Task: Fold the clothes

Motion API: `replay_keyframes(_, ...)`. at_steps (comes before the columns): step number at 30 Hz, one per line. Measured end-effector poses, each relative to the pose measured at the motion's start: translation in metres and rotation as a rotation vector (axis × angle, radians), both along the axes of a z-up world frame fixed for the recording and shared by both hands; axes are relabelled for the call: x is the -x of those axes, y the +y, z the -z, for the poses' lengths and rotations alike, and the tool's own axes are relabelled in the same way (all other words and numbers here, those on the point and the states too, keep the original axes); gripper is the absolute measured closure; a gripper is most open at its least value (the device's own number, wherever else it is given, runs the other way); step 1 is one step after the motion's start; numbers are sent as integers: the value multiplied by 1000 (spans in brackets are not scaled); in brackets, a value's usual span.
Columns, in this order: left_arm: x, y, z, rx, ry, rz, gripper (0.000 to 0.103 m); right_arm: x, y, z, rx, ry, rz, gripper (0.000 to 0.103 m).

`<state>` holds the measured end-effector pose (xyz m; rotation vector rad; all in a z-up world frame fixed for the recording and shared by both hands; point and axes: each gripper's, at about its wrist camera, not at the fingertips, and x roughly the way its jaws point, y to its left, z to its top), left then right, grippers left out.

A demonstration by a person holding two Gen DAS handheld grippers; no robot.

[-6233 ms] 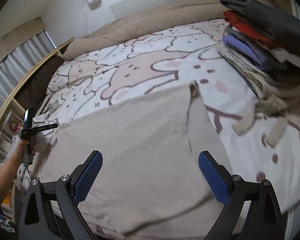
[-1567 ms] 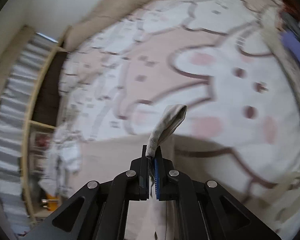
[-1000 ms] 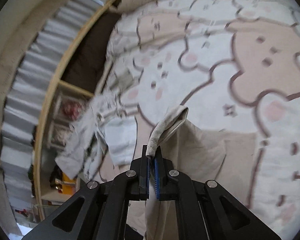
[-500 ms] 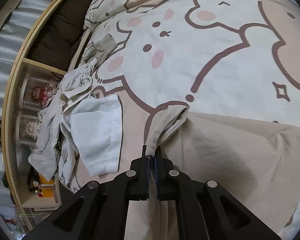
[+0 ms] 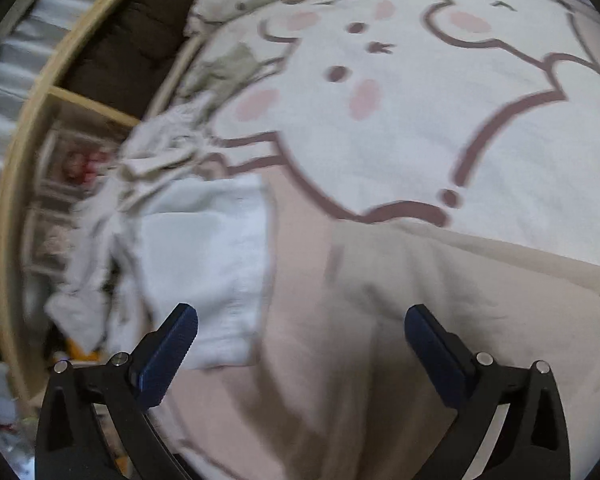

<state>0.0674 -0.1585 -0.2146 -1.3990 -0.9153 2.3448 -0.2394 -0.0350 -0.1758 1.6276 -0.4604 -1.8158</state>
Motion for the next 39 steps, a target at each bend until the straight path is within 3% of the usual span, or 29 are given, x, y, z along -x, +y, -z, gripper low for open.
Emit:
replay_keyframes(4,-5,-6,-3,11,-1,-29,99,-6,5,-26,133,13,-28,0)
replay_keyframes(5,-6,-8,-3,17,1,-34,99,-10,11,-38,137,49,-30,0)
replay_keyframes(7,-8,-11,-5,28,2,-45,99,-17,20,-50,47,133,-36,2)
replay_keyframes(9,-11,-15,-6,34,-4,-58,99,-24,25,-54,-63,202,-50,32)
replay_keyframes(11,-14,-20,-8,49,-6,-72,99,-33,30,-39,-165,192,-81,63)
replay_keyframes(12,-16,-22,-10,65,-6,-79,99,-39,31,-29,-197,184,-99,70)
replay_keyframes(15,-18,-26,-21,126,13,-89,99,-60,26,-3,-264,178,-162,72)
replay_keyframes(21,-18,-15,-57,274,95,-29,99,-89,-25,17,-258,210,-286,72)
replay_keyframes(24,-26,-10,-69,328,98,47,99,-104,-32,0,-92,236,-308,72)
replay_keyframes(26,-31,-10,-69,361,77,92,99,-116,-12,-17,-31,274,-283,72)
replay_keyframes(28,-28,-11,-73,392,89,114,98,-130,17,-30,-31,310,-254,72)
replay_keyframes(32,-20,-12,-82,452,118,156,99,-166,104,-27,-116,307,-172,72)
replay_keyframes(34,1,-6,-90,455,174,177,98,-180,125,-13,-171,291,-145,72)
replay_keyframes(35,17,3,-94,450,202,198,96,-189,138,-5,-201,281,-135,72)
replay_keyframes(37,49,20,-102,441,257,239,72,-203,148,7,-233,270,-121,72)
replay_keyframes(39,84,43,-101,451,299,285,62,-216,156,19,-258,268,-105,72)
